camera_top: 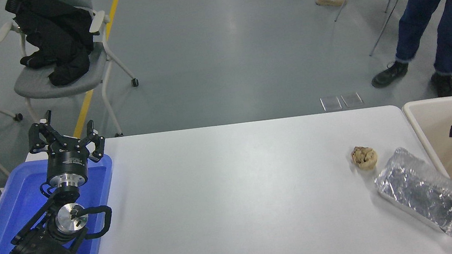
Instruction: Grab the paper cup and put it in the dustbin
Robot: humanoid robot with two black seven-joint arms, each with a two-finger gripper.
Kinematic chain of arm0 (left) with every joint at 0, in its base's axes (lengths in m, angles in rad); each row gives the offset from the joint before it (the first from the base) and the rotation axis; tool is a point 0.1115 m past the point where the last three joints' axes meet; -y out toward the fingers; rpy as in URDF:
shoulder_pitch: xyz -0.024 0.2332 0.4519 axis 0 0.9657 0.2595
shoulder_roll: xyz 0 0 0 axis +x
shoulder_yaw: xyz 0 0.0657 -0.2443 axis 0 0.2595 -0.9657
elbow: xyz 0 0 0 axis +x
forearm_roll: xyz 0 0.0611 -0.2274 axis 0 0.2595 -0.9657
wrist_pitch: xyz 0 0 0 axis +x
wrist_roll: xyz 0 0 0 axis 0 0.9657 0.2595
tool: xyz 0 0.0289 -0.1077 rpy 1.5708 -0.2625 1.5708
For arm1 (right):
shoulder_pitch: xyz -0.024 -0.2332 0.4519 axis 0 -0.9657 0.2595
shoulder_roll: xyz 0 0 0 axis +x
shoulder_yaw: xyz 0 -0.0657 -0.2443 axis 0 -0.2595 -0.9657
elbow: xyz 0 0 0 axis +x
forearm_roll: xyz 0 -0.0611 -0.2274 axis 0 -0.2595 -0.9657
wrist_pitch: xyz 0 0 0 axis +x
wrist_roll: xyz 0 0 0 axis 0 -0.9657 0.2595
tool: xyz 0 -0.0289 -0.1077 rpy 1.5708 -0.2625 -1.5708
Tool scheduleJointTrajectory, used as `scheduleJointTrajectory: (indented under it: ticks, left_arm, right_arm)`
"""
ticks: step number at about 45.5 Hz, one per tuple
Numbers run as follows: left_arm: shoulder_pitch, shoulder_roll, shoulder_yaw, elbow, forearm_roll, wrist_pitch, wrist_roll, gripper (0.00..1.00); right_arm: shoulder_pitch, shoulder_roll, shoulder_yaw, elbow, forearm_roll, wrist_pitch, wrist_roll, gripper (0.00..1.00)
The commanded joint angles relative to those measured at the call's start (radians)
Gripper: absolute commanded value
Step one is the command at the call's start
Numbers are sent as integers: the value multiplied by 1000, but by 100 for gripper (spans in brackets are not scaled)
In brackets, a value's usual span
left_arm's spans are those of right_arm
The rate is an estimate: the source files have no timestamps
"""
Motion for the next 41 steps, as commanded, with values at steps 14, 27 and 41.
scheduleJointTrajectory:
  ticks: [14,27,41]
  left_arm:
    - [0,0,0,-1,0,0,0,99]
    - [2,0,0,-1,0,0,0,99]
    - [2,1,0,1,0,0,0,99]
  right_arm:
    - [1069,129,-724,599,341,389,-18,100]
    - [1260,266,-749,736,519,543,-23,100]
    - [1335,383,-773,756,616,543,-23,100]
